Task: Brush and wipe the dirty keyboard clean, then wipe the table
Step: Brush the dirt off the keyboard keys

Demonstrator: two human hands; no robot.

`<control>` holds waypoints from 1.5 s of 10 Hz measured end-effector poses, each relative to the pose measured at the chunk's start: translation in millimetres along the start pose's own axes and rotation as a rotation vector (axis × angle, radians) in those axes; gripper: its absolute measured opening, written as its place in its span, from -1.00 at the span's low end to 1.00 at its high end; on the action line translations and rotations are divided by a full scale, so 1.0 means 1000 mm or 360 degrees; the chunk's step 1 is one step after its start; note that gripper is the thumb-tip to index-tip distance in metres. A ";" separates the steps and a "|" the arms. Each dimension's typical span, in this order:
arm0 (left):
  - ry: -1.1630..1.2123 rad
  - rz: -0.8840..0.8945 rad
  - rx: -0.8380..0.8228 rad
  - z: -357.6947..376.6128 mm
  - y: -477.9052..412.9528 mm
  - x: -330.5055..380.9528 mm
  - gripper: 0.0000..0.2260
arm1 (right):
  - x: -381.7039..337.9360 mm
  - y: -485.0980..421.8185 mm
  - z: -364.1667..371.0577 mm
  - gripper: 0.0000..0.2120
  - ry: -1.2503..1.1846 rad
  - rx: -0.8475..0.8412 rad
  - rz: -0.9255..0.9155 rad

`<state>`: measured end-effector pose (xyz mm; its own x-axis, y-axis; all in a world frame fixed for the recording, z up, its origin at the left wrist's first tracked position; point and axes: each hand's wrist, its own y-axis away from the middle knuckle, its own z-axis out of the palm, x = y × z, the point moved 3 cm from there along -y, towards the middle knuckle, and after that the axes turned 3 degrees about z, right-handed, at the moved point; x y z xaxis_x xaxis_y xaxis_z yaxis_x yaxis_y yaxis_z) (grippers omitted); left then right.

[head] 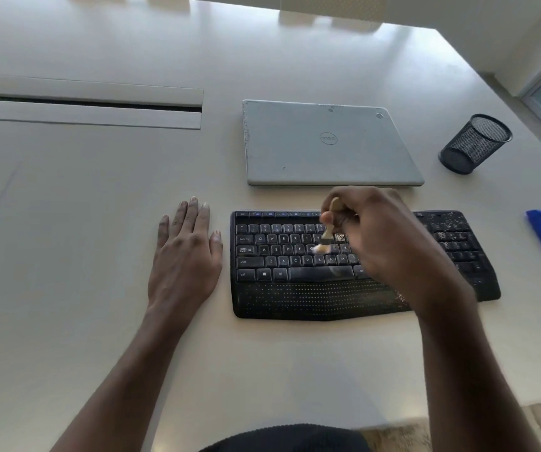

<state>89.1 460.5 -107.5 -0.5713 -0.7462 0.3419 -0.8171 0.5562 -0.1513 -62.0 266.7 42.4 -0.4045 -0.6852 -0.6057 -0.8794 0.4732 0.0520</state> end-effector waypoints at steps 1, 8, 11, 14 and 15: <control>0.0007 -0.0004 0.0004 0.000 0.000 0.000 -0.49 | -0.010 0.001 0.019 -0.84 -0.0040 -0.0095 -0.0083; -0.0002 0.0019 0.0023 -0.001 0.000 -0.001 -0.49 | 0.011 0.027 -0.001 -0.89 0.0173 0.0286 0.0343; 0.0007 0.0030 0.0024 0.000 0.000 -0.002 -0.49 | 0.010 0.029 0.014 -0.73 0.0202 0.0528 0.0374; 0.0009 0.0030 0.0027 -0.001 0.000 -0.001 -0.49 | 0.007 0.029 0.010 -0.70 0.0118 0.0662 0.0302; 0.0011 0.0028 0.0027 -0.001 0.000 -0.001 -0.49 | 0.010 0.030 0.014 -0.69 0.0189 0.0522 0.0353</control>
<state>89.8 461.7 -107.1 -0.5848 -0.7339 0.3455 -0.8083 0.5628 -0.1727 -89.1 281.5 26.7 -0.6183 -0.5968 -0.5114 -0.6489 0.7547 -0.0963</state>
